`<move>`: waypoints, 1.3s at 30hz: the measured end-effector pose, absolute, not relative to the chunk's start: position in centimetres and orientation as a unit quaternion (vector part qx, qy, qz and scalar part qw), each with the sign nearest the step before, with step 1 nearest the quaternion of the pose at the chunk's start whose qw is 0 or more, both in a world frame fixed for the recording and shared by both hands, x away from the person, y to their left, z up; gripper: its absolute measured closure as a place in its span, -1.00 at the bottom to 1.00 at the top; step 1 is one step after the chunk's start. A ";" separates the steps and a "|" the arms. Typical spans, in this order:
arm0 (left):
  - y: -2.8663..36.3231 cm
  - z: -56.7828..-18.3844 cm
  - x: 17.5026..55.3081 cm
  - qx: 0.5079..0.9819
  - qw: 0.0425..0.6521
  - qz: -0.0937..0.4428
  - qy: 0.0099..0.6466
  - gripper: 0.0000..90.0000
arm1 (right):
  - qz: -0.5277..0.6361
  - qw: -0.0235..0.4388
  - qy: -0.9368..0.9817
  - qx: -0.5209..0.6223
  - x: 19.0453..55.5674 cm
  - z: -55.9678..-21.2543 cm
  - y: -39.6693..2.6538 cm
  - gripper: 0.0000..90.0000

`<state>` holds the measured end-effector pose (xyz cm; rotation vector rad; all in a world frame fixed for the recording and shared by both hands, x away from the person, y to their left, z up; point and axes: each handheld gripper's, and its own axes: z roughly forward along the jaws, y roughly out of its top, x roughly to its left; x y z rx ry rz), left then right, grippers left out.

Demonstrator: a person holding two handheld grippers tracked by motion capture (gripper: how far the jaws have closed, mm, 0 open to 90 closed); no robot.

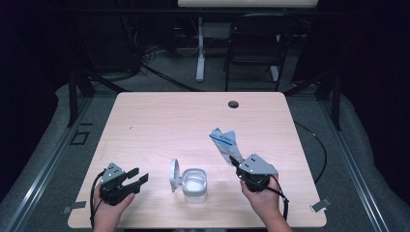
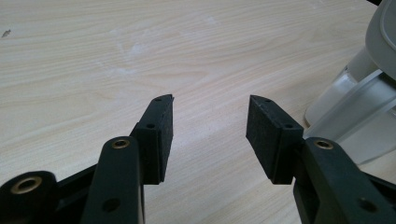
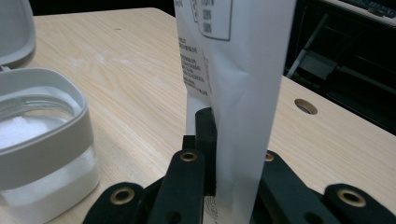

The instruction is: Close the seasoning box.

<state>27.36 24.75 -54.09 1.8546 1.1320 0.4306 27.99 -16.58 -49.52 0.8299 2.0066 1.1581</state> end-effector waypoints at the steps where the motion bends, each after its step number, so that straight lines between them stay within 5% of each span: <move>1: 24.7 -54.1 27.4 0.750 0.446 0.174 0.456 0.15 | 0.441 0.335 0.769 0.319 28.1 -49.6 -16.6 0.94; 39: 24.7 -54.2 27.4 0.753 0.444 0.173 0.455 0.15 | 0.344 0.327 0.780 0.408 32.3 -55.1 -17.8 0.94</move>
